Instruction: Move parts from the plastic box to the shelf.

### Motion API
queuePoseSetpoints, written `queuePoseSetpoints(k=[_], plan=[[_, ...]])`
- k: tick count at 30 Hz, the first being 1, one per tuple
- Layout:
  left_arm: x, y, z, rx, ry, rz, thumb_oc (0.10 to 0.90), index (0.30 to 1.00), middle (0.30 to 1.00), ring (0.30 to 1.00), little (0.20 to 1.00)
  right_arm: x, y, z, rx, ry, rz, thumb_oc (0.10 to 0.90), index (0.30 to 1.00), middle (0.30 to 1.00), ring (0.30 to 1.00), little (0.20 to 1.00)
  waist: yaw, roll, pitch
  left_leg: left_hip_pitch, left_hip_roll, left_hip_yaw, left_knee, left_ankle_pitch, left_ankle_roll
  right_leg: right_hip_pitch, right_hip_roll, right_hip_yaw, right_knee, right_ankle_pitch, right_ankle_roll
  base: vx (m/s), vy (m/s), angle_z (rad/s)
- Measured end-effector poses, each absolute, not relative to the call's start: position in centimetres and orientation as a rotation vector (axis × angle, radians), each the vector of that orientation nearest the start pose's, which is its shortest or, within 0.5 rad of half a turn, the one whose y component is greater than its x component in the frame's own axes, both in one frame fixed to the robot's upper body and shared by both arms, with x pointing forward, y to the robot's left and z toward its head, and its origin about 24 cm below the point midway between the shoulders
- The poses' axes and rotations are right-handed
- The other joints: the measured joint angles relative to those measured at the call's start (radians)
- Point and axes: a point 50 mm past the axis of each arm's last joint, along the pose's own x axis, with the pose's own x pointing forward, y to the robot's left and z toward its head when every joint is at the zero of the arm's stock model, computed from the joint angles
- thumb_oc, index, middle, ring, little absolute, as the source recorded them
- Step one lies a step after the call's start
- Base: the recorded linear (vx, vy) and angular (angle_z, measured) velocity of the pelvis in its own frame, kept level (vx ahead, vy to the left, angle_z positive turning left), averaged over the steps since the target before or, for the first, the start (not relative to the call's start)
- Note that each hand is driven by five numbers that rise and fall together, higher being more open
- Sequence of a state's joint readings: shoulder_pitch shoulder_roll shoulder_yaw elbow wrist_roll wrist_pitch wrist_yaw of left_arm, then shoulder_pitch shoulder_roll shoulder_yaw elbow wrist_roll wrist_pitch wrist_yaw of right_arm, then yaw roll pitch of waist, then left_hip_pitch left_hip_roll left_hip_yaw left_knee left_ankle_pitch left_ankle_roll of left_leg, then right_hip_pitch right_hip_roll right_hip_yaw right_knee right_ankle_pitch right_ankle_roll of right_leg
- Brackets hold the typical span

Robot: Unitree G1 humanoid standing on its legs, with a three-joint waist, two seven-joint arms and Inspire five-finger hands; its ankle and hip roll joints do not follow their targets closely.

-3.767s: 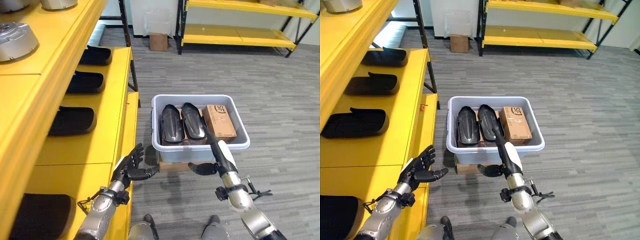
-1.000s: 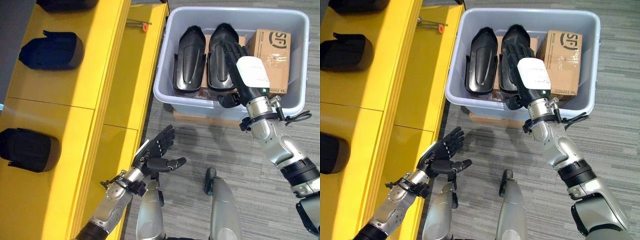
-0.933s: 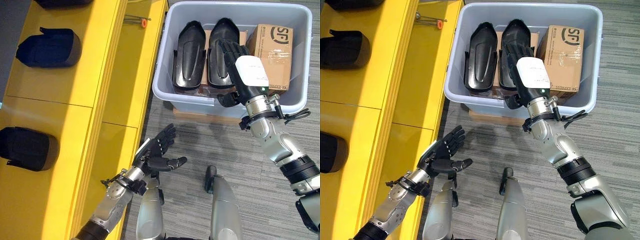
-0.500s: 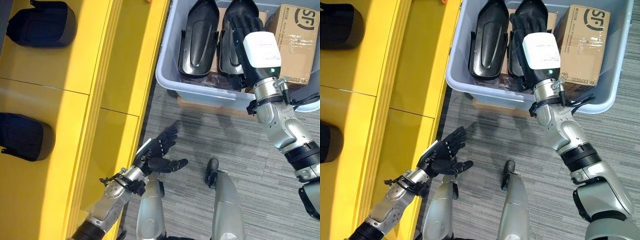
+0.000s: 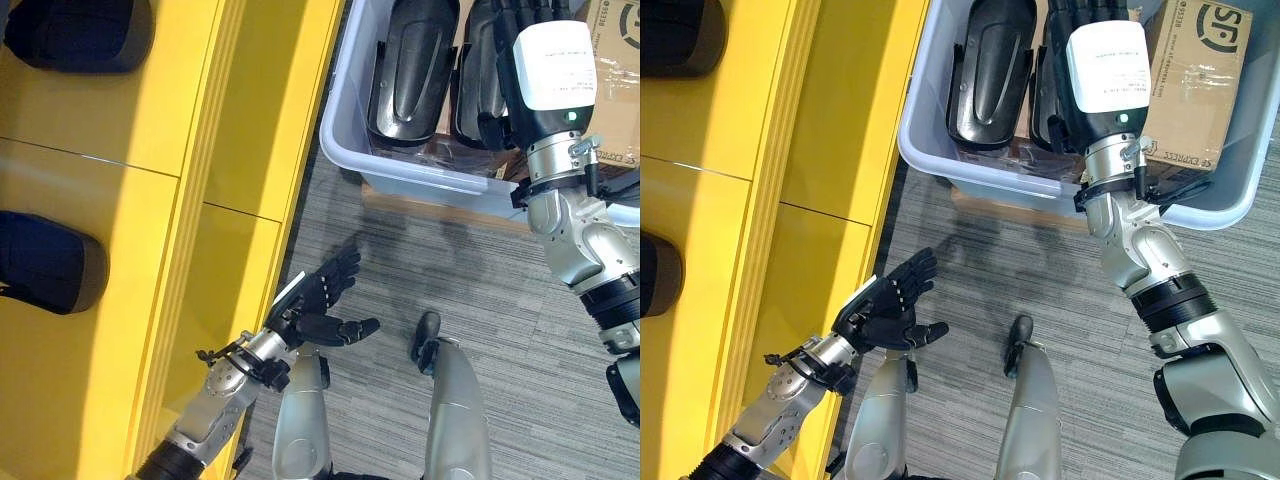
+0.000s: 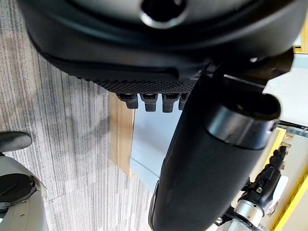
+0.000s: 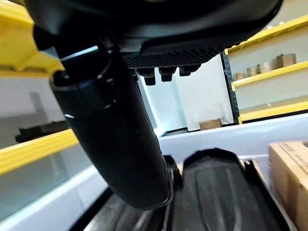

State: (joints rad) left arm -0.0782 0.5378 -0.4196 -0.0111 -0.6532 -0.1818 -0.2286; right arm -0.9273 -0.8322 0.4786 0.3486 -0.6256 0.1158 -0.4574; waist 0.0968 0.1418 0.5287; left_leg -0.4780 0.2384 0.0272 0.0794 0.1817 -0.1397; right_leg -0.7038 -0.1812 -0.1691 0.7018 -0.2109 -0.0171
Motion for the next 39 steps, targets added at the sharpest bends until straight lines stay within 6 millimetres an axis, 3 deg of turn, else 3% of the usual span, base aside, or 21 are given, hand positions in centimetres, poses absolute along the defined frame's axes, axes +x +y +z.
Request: queuePoseSetpoints(k=[13, 21, 29, 39], plan=[[24.9, 14.2, 6.2, -0.128, -0.053, -0.602, 0.9, 1.0, 1.0, 1.0, 1.0, 36.6, -21.1, 26.0, -1.473, -0.633, -0.489, 0.9, 1.0, 1.0, 1.0, 1.0, -0.006, 0.001, 0.0, -0.063, -0.008, 0.02, 0.0, 0.009, -0.009, -0.081, -0.003, 0.018, 0.003, 0.016, 0.005, -0.02, 0.008, -0.03], [24.9, 14.3, 6.3, -0.13, -0.063, -0.579, 0.9, 1.0, 1.0, 1.0, 1.0, 37.0, -21.5, 27.3, -1.468, -0.61, -0.555, 0.9, 1.0, 1.0, 1.0, 1.0, -0.009, 0.003, -0.002, -0.109, -0.015, 0.027, 0.0, 0.011, -0.007, -0.134, -0.007, 0.029, 0.004, 0.023, 0.009, -0.01, 0.005, -0.01], [25.0, 14.4, 6.4, -0.131, -0.071, -0.573, 0.9, 1.0, 1.0, 1.0, 1.0, 37.3, -21.9, 27.2, -1.48, -0.565, -0.552, 0.9, 1.0, 1.0, 1.0, 1.0, -0.01, 0.003, -0.002, -0.099, -0.032, 0.043, 0.0, 0.013, -0.009, -0.137, -0.023, 0.045, 0.02, 0.02, 0.014, 0.02, 0.009, 0.0], [24.8, 14.2, 6.1, -0.135, -0.056, -0.582, 0.9, 1.0, 1.0, 1.0, 1.0, 38.5, -22.6, 28.2, -1.588, -0.458, -0.575, 0.9, 1.0, 1.0, 1.0, 1.0, 0.017, 0.003, -0.002, -0.151, -0.031, 0.021, 0.003, 0.027, -0.004, -0.183, -0.028, 0.028, 0.036, 0.019, 0.01, 0.02, -0.02, 0.04]])
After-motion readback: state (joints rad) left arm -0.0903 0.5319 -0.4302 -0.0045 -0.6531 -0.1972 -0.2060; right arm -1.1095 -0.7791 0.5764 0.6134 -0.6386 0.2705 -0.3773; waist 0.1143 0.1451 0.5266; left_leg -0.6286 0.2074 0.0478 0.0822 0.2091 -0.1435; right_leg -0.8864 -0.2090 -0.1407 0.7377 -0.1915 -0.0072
